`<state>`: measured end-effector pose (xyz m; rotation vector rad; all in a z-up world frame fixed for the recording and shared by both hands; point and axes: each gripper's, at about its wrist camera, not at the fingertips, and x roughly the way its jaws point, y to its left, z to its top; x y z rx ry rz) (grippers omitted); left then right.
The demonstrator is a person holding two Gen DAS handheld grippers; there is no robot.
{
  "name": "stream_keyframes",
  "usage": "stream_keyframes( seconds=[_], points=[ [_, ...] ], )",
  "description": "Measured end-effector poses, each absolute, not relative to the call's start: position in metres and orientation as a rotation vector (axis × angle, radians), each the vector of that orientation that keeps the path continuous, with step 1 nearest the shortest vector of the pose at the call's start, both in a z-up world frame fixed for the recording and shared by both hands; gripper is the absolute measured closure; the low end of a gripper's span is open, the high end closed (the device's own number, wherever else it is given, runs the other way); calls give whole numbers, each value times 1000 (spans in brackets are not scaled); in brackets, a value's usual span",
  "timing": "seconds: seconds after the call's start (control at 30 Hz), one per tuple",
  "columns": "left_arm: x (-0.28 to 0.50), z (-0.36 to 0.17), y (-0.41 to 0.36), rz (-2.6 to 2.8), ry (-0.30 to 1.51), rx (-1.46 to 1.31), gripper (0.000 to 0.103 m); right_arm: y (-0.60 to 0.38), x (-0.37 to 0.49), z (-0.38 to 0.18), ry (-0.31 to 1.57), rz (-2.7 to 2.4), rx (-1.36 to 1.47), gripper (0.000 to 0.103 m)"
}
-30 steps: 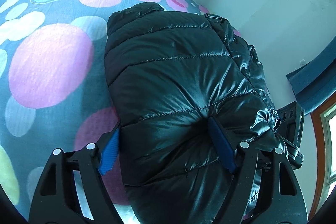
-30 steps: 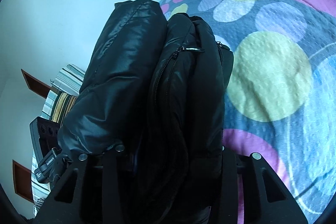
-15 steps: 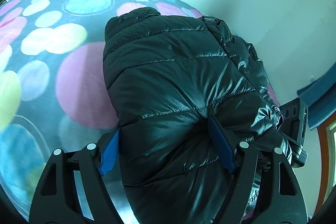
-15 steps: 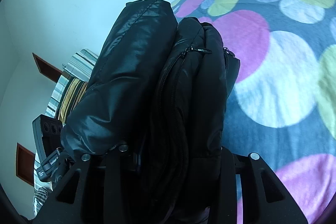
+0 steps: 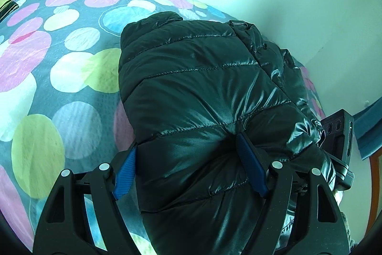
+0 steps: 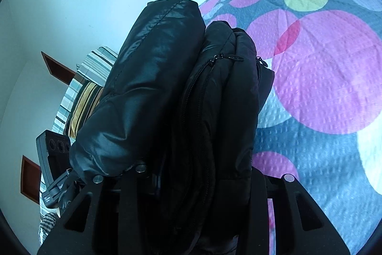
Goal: Fold large clothes
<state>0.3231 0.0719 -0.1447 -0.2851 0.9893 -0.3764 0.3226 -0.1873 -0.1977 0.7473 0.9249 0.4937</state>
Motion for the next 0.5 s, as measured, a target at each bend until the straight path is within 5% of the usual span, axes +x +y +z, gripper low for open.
stream_keyframes(
  seconds=[0.5],
  points=[
    [335, -167, 70, -356, 1009, -235, 25, -193, 323, -229, 975, 454, 770, 65]
  ],
)
